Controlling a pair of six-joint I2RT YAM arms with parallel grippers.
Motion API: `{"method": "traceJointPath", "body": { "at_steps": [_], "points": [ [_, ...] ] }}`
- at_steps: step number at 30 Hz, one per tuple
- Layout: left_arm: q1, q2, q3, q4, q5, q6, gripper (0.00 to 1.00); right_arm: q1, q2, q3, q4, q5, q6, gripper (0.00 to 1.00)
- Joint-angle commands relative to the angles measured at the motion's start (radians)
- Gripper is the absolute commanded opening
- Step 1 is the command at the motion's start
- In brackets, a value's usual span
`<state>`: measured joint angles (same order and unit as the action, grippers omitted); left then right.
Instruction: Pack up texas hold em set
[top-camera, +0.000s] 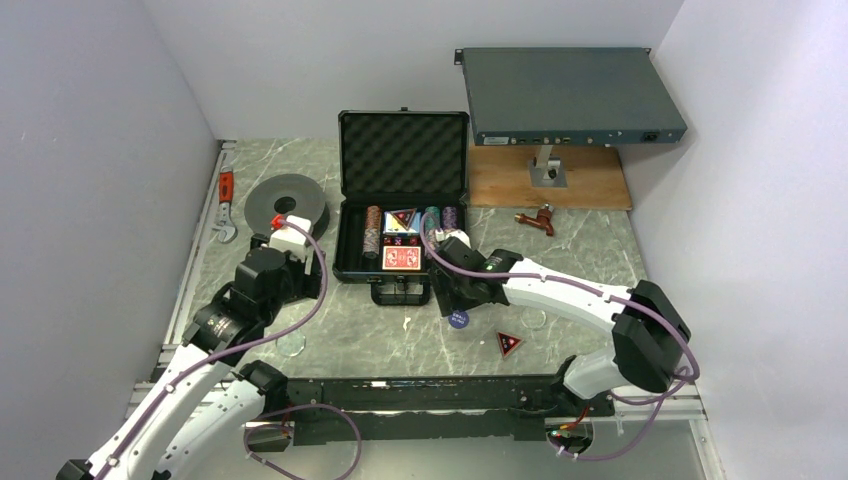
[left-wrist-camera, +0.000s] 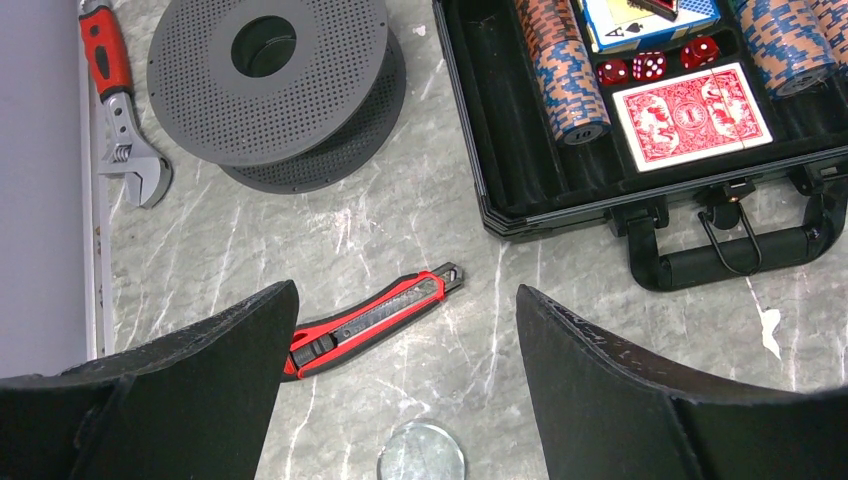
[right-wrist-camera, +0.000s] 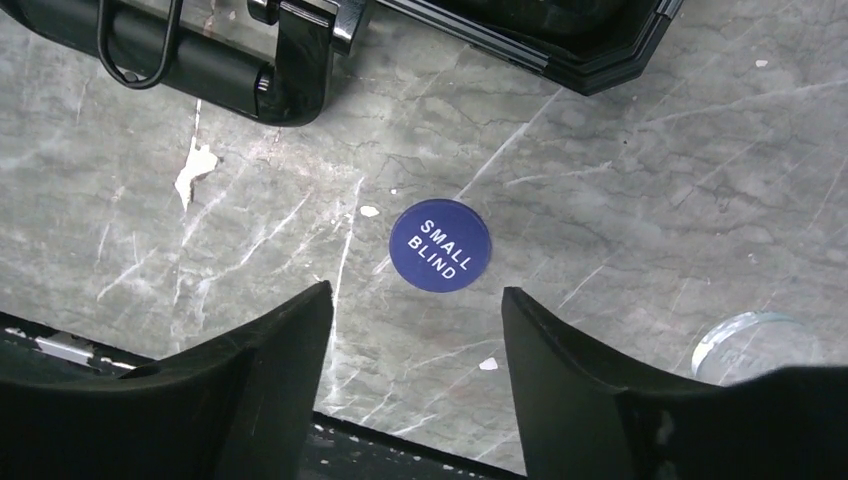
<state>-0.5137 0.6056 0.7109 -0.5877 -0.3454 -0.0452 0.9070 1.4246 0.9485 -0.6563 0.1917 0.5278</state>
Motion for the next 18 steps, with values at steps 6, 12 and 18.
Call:
{"method": "traceJointPath", "body": {
  "at_steps": [6, 12, 18],
  "points": [
    [0.006, -0.006, 0.016, 0.029, 0.019, 0.001, 0.86, 0.002, 0.069, -0.031, 0.046, -0.032, 0.021, 0.76],
    [0.006, -0.008, 0.015, 0.029, 0.017, 0.002, 0.86, -0.010, 0.128, -0.041, 0.079, -0.065, 0.003, 0.76],
    [0.006, 0.002, 0.018, 0.025, 0.015, 0.000, 0.85, -0.025, 0.176, -0.041, 0.081, -0.061, -0.017, 0.76]
  ]
}}
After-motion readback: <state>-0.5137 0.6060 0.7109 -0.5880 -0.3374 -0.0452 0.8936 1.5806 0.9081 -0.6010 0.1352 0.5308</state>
